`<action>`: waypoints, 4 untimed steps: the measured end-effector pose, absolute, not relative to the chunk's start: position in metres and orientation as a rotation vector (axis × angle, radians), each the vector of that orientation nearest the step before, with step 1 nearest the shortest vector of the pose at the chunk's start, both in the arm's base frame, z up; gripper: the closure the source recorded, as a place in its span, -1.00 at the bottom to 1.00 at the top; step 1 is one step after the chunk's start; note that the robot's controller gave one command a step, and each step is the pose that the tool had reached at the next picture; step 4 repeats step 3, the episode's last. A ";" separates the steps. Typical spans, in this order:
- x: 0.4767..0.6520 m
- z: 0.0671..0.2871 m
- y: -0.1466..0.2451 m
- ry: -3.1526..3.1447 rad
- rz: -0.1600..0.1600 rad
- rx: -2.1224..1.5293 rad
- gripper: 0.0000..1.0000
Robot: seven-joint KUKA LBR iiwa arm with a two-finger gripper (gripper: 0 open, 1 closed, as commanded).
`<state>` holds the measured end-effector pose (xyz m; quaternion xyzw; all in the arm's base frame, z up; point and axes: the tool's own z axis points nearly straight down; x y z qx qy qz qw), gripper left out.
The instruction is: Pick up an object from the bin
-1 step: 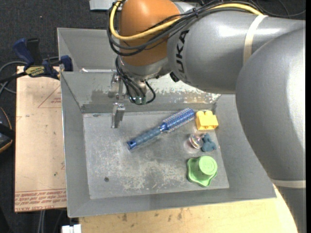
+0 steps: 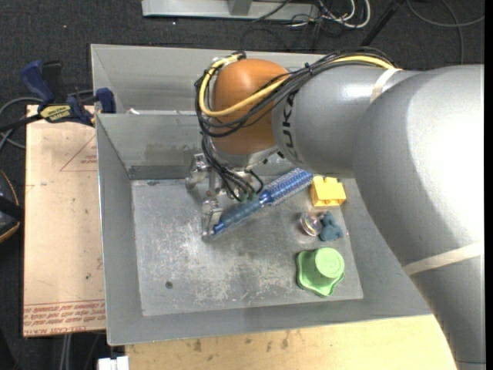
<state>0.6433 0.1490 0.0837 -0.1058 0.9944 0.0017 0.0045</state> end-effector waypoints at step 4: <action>0.599 0.245 0.121 3.128 0.004 -0.146 1.00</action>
Offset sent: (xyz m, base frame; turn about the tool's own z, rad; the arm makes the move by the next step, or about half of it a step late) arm -0.0386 -0.0472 -0.0076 0.1209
